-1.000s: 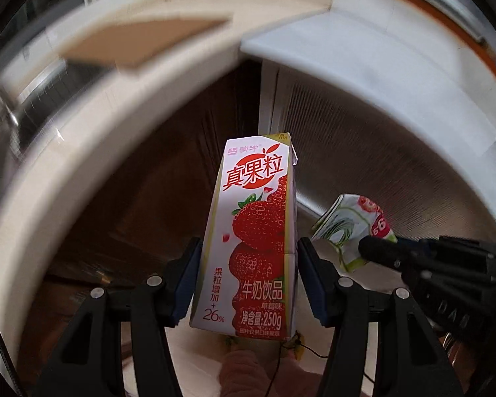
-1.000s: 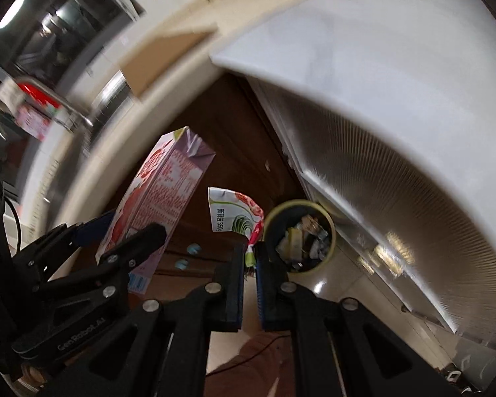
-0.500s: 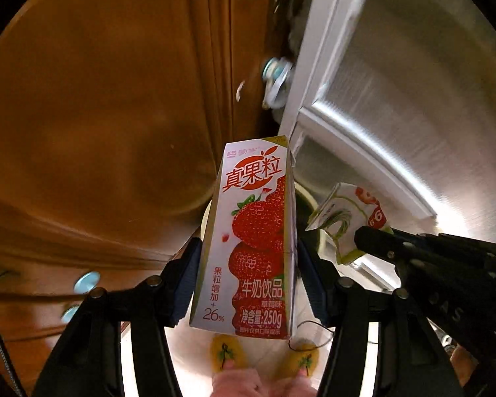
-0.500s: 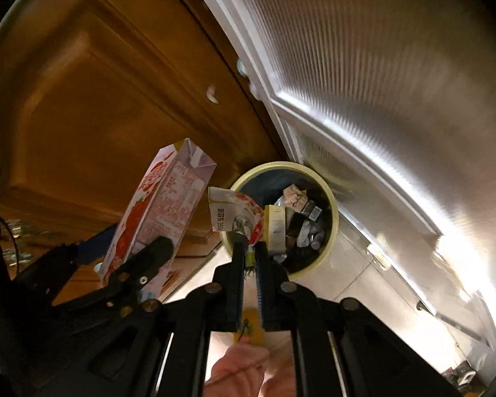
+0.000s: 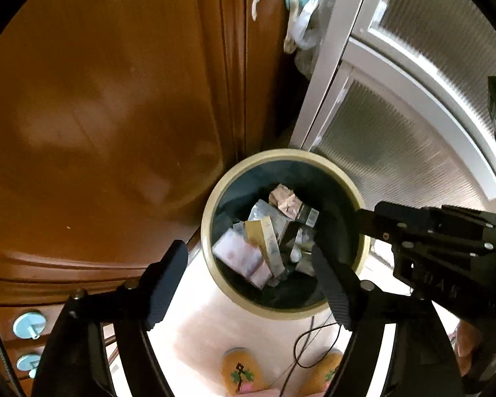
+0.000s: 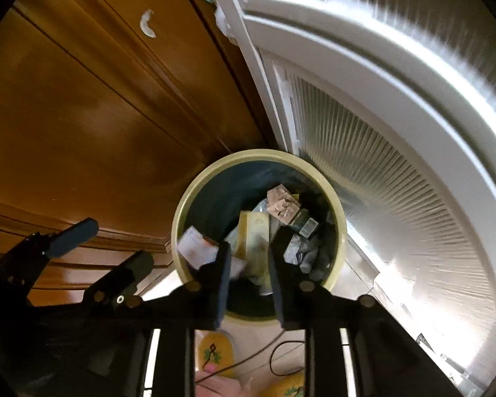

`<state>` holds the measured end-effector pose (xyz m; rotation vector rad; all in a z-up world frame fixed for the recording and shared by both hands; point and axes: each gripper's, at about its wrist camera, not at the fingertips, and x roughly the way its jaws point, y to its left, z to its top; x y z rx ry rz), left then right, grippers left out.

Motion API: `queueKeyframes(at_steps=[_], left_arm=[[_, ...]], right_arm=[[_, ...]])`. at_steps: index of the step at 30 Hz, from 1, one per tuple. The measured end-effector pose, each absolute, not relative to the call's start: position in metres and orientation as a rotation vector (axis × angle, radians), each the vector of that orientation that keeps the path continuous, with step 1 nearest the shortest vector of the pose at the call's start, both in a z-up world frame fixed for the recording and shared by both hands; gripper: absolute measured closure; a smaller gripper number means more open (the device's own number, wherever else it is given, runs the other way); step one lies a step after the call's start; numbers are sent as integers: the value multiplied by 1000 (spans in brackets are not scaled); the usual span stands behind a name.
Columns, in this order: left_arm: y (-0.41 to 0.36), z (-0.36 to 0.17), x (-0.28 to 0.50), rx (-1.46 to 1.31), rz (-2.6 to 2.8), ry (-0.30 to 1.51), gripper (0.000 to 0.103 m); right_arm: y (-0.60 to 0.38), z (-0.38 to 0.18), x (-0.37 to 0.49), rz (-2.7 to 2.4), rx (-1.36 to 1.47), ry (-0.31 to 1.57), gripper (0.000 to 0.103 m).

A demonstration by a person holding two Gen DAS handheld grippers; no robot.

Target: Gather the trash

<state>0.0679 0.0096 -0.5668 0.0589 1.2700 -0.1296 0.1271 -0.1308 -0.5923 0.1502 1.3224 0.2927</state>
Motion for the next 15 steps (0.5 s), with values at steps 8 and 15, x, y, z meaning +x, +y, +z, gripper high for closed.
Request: queueKeyframes(at_steps=[8, 15], left_arm=[[27, -576, 73, 77, -107, 1268, 11], [36, -539, 70, 40, -98, 1268, 9]], right_arm=[[-125, -603, 124, 274, 146, 1327, 72], [-125, -570, 114, 240, 144, 1308, 72]])
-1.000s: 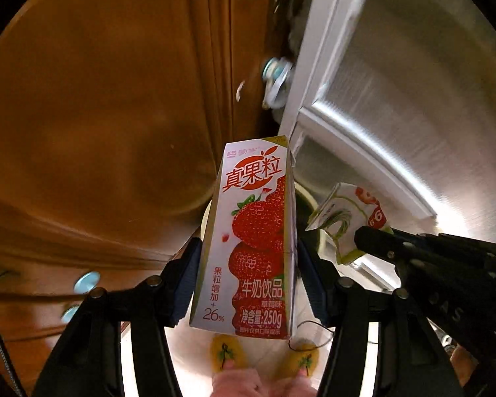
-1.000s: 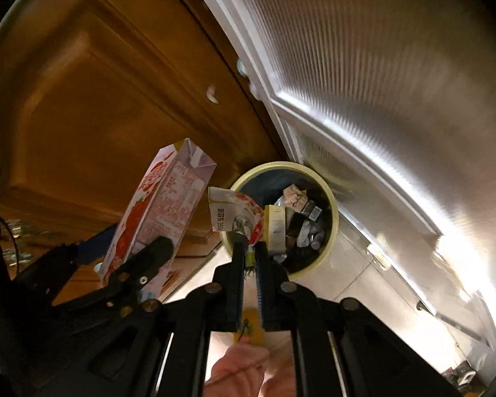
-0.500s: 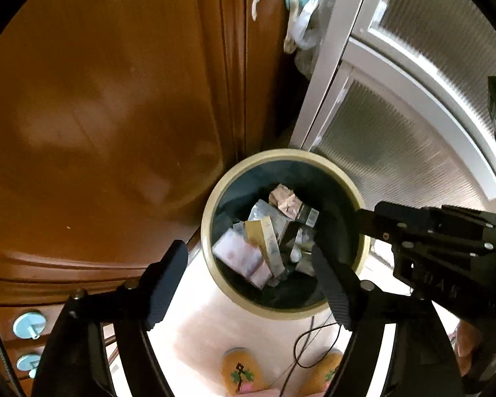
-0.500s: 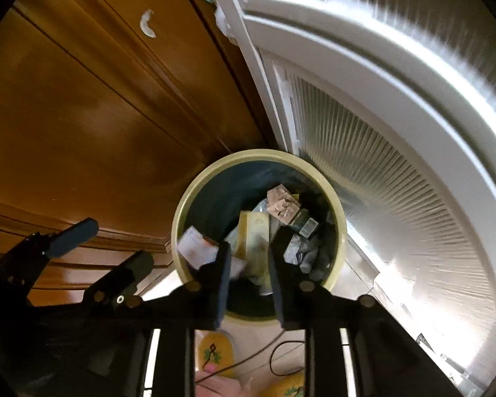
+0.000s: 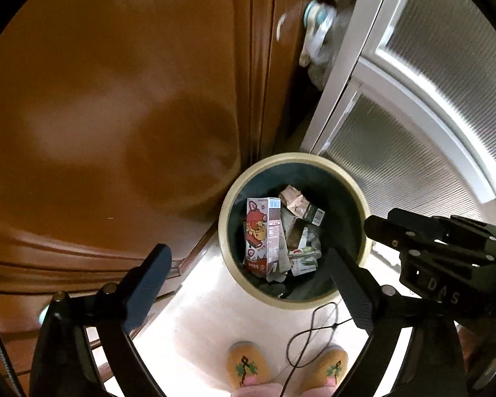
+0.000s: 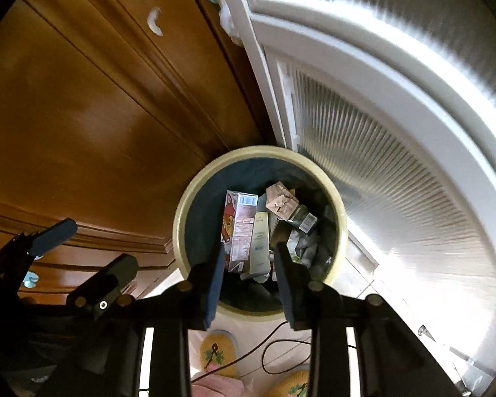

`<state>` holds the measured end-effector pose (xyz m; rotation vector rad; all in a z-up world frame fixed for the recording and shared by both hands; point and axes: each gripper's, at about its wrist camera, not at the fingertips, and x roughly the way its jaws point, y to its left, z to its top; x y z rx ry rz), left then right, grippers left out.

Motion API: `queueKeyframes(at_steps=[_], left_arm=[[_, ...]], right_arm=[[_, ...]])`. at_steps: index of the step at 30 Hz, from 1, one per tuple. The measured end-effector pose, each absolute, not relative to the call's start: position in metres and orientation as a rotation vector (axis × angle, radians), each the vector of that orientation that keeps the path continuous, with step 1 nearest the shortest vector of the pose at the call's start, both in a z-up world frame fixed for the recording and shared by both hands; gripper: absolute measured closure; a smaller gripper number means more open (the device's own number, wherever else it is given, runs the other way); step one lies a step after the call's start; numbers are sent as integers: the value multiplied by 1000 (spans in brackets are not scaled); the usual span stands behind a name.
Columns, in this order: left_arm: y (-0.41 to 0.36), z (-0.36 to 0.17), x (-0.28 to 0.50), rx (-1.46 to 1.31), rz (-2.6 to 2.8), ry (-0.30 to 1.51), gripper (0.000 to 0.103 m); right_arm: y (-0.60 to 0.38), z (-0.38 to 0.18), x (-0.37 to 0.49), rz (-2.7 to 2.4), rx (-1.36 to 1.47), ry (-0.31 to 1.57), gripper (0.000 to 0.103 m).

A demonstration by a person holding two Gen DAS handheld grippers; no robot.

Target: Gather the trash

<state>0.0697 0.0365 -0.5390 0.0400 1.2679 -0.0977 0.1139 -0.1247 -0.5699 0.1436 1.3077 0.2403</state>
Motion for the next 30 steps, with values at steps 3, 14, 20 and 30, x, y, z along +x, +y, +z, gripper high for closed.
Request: queueKeyframes(at_steps=[3, 14, 20, 30], left_arm=[[38, -509, 65, 18, -93, 1266, 8], [37, -364, 54, -45, -98, 1207, 8], [37, -286, 49, -72, -107, 1165, 7], [37, -155, 45, -68, -91, 1076, 7]], right_arm=[[-126, -544, 107, 224, 145, 1296, 72], [-134, -403, 81, 205, 117, 1218, 72], [-142, -320, 71, 181, 101, 1148, 66], [-147, -183, 55, 179, 62, 1055, 57]])
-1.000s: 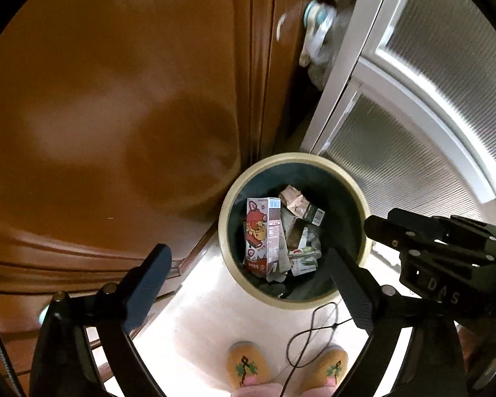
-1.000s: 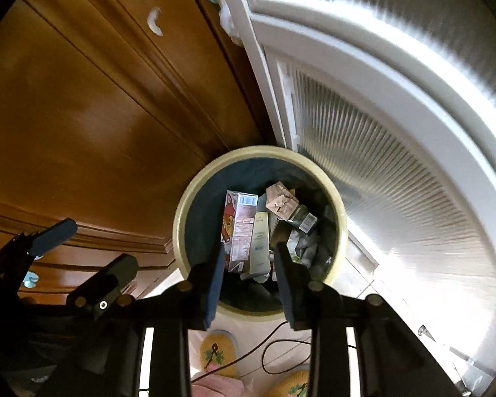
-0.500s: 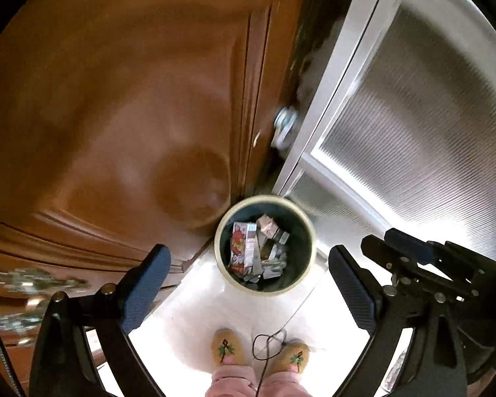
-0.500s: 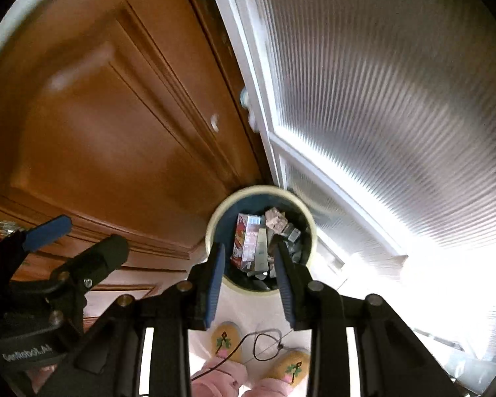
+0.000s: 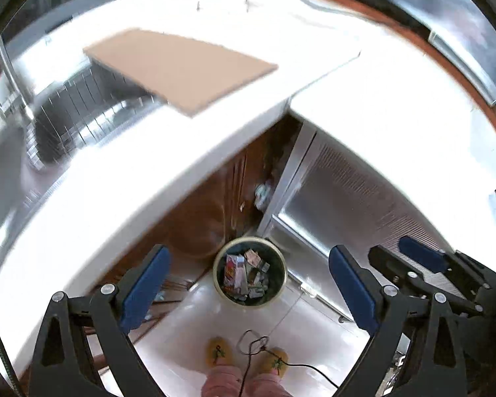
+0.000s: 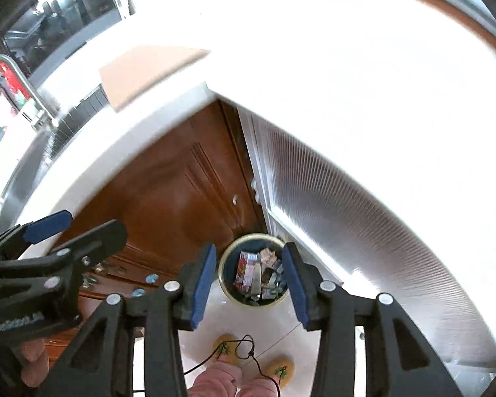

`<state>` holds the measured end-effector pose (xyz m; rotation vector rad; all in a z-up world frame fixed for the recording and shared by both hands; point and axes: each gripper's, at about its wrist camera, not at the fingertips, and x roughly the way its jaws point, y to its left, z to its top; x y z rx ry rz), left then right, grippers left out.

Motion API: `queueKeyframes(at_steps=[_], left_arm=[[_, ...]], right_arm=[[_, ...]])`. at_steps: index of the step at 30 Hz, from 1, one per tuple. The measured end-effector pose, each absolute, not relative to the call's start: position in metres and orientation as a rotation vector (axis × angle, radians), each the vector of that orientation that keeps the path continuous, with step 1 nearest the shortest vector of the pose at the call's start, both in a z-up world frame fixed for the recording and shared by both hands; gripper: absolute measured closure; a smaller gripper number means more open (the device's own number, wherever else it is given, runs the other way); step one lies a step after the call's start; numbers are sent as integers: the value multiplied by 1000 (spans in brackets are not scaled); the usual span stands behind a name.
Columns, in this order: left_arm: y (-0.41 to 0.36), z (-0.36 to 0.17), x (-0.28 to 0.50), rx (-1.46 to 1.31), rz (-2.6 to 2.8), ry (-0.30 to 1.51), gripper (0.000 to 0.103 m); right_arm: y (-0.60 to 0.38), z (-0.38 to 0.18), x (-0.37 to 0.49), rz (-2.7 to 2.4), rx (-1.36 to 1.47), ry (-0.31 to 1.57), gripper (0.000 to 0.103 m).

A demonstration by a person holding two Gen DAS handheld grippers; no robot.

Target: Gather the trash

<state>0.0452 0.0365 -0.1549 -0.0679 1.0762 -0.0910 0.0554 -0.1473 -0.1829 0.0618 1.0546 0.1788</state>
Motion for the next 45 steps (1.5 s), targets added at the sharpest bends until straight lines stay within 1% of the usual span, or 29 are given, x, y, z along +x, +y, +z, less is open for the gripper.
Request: queueKeyframes(at_steps=[3, 8, 12, 18, 24, 30, 45], left_arm=[[35, -118, 44, -36, -82, 1048, 7], [30, -59, 41, -3, -73, 991, 7], [24, -10, 39, 15, -93, 938, 7], [12, 38, 29, 48, -118, 841, 7], [4, 66, 18, 37, -121, 803, 7], [3, 81, 11, 35, -114, 763, 7], [5, 92, 3, 34, -81, 740, 7]], right_arm=[[-151, -144, 53, 167, 61, 1023, 53], [-156, -85, 40, 137, 39, 970, 51], [-161, -51, 33, 109, 54, 939, 49], [-168, -14, 23, 69, 108, 894, 47], [-175, 16, 12, 47, 125, 822, 47], [-174, 30, 10, 43, 128, 783, 47], [-167, 39, 5, 52, 122, 747, 47]])
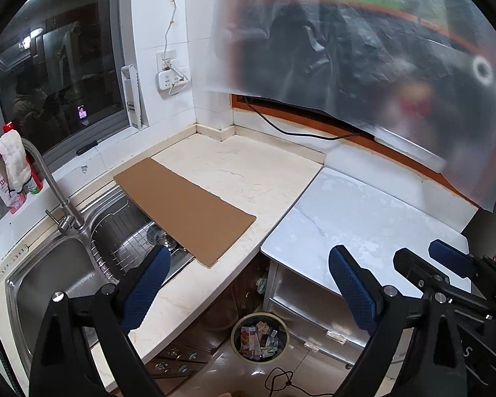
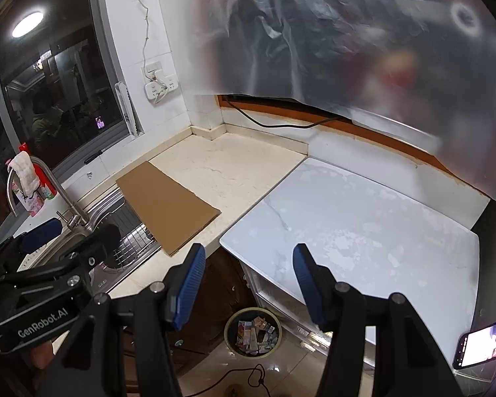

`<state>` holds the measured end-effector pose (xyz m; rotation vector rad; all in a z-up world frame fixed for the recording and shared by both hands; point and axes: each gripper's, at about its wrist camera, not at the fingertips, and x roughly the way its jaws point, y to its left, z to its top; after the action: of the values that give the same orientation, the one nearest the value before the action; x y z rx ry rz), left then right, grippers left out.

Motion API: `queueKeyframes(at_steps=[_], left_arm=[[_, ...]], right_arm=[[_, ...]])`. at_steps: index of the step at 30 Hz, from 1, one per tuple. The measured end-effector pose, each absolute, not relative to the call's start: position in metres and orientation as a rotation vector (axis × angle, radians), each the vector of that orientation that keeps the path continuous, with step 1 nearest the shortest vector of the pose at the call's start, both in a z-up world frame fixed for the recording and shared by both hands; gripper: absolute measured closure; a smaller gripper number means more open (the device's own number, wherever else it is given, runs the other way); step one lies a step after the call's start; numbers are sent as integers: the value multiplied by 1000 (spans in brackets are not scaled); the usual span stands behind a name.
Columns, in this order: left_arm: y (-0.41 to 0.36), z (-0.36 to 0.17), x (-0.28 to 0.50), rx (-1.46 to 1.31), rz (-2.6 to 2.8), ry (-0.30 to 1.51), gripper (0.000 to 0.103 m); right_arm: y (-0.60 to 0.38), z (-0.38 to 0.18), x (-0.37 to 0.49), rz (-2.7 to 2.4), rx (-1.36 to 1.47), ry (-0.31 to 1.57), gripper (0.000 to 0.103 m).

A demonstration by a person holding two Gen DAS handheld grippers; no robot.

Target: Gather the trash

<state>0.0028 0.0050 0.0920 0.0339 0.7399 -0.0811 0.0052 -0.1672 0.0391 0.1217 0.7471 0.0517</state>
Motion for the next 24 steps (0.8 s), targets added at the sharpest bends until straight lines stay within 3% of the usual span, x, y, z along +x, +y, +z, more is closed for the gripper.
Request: queueKeyframes(at_steps=[24], left_arm=[[13, 89, 8, 40, -75, 763, 7]], right_arm=[[-160, 40, 5, 50, 117, 737, 47]])
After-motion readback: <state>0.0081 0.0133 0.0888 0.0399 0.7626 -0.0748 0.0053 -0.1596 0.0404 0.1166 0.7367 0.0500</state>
